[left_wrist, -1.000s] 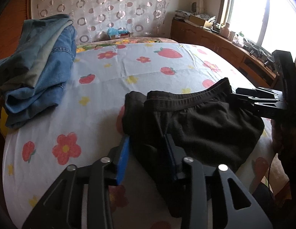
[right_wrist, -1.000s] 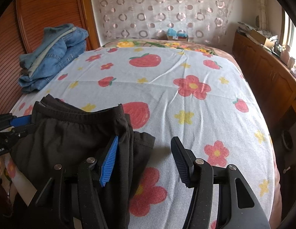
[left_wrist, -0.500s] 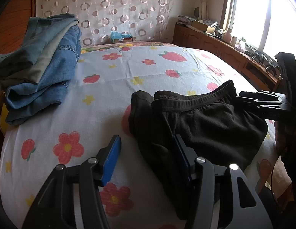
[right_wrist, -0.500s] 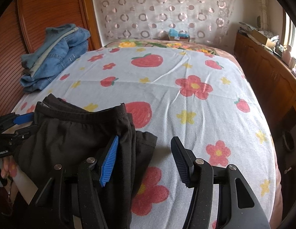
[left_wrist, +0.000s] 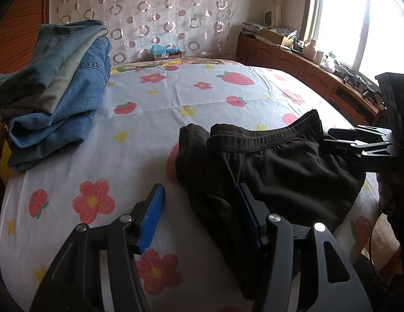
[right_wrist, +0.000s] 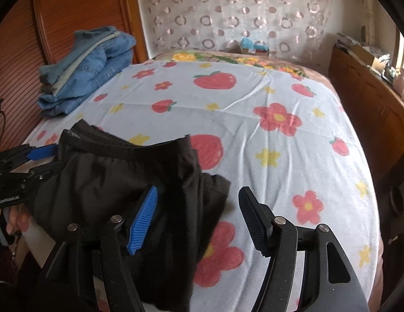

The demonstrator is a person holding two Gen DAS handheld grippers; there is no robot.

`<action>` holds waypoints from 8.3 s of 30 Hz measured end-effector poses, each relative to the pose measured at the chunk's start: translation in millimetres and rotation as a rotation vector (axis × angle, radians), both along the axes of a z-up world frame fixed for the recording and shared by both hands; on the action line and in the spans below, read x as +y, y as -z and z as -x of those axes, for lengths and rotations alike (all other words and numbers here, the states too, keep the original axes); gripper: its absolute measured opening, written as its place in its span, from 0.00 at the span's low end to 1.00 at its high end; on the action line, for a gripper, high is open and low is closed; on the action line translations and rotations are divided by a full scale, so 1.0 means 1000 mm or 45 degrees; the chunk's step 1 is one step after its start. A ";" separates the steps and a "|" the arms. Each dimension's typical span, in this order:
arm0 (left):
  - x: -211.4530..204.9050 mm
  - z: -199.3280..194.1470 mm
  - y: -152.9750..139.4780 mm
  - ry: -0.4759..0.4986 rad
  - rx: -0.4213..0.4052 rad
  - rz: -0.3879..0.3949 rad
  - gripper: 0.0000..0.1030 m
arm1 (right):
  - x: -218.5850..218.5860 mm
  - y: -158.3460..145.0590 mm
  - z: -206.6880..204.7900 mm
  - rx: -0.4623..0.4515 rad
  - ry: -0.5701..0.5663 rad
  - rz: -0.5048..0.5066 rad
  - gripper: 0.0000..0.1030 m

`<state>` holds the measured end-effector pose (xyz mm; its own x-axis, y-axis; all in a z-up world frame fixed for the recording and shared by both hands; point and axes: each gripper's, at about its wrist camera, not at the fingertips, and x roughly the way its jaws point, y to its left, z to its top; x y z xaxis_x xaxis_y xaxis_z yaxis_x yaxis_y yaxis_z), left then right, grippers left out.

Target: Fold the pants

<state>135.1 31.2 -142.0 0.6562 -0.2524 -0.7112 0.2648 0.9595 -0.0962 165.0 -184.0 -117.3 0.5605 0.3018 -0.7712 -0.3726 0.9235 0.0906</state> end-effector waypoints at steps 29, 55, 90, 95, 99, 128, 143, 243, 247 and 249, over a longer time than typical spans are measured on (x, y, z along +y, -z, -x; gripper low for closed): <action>0.000 -0.046 -0.009 0.030 0.183 0.139 0.54 | 0.007 0.004 0.003 -0.003 -0.029 0.029 0.56; -0.004 0.003 -0.069 0.146 -0.118 0.225 0.08 | 0.004 -0.045 0.033 -0.188 -0.076 -0.112 0.09; 0.023 0.036 -0.163 0.116 -0.428 0.197 0.08 | 0.028 -0.154 0.069 -0.544 -0.165 -0.120 0.09; 0.037 0.026 -0.155 0.076 -0.410 0.183 0.08 | 0.046 -0.152 0.052 -0.527 -0.201 -0.114 0.09; 0.052 0.013 -0.150 0.035 -0.396 0.186 0.08 | 0.061 -0.148 0.031 -0.513 -0.242 -0.102 0.09; 0.140 -0.084 -0.160 -0.186 -0.416 0.138 0.08 | 0.163 -0.160 -0.113 -0.555 -0.425 -0.114 0.09; 0.177 -0.082 -0.156 -0.327 -0.463 0.219 0.08 | 0.236 -0.176 -0.160 -0.718 -0.613 -0.102 0.09; 0.111 0.028 -0.125 -0.387 -0.347 -0.031 0.54 | 0.168 -0.136 -0.041 -0.410 -0.385 -0.186 1.00; 0.101 0.027 -0.124 -0.390 -0.334 -0.036 0.54 | 0.146 -0.131 -0.027 -0.407 -0.329 -0.185 1.00; 0.095 0.028 -0.122 -0.370 -0.326 -0.019 0.54 | 0.134 -0.129 -0.021 -0.407 -0.292 -0.187 1.00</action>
